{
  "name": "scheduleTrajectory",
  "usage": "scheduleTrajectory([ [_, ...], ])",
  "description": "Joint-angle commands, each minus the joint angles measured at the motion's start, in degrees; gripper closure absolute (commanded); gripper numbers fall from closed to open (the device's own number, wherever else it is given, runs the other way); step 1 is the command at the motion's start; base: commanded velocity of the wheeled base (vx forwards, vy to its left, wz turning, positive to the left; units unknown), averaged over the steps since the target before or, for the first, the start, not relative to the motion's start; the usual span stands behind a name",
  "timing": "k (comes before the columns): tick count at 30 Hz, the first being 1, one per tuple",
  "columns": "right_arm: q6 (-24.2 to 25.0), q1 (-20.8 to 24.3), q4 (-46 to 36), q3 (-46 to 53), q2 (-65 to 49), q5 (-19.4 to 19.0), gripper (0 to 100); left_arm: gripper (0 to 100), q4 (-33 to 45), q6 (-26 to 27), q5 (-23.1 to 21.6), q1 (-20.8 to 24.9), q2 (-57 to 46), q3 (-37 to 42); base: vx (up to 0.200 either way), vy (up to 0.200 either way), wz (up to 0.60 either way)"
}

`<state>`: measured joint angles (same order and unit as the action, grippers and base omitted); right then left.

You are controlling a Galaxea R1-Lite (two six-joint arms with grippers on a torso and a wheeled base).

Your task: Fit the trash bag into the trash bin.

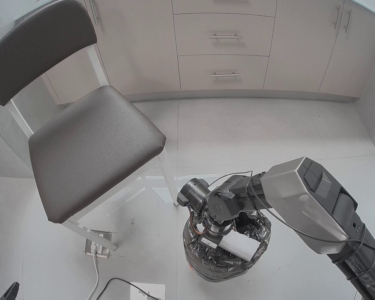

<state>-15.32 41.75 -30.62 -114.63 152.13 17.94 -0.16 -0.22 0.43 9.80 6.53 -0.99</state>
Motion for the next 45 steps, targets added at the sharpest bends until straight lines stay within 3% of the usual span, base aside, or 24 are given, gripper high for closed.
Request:
scheduleTrajectory([
  [1,-0.58,-0.62,0.04,0.04,3.35,-0.01,100,0,-0.02,-0.04,0.01,0.04,0.06,0.99,0.000,0.000,0.00],
  [29,-0.67,-0.44,7.95,0.04,1.59,0.16,100,0,-0.02,-0.04,0.01,0.04,0.06,0.99,0.000,0.000,0.00],
  [30,-0.67,-0.53,7.95,0.04,1.59,0.25,0,0,-0.02,-0.04,0.01,0.04,0.06,0.99,0.000,0.000,0.00],
  [45,-0.76,-0.88,7.42,0.04,-1.92,0.34,0,0,-0.02,-0.04,0.01,0.04,0.06,0.99,0.000,0.000,0.00],
])
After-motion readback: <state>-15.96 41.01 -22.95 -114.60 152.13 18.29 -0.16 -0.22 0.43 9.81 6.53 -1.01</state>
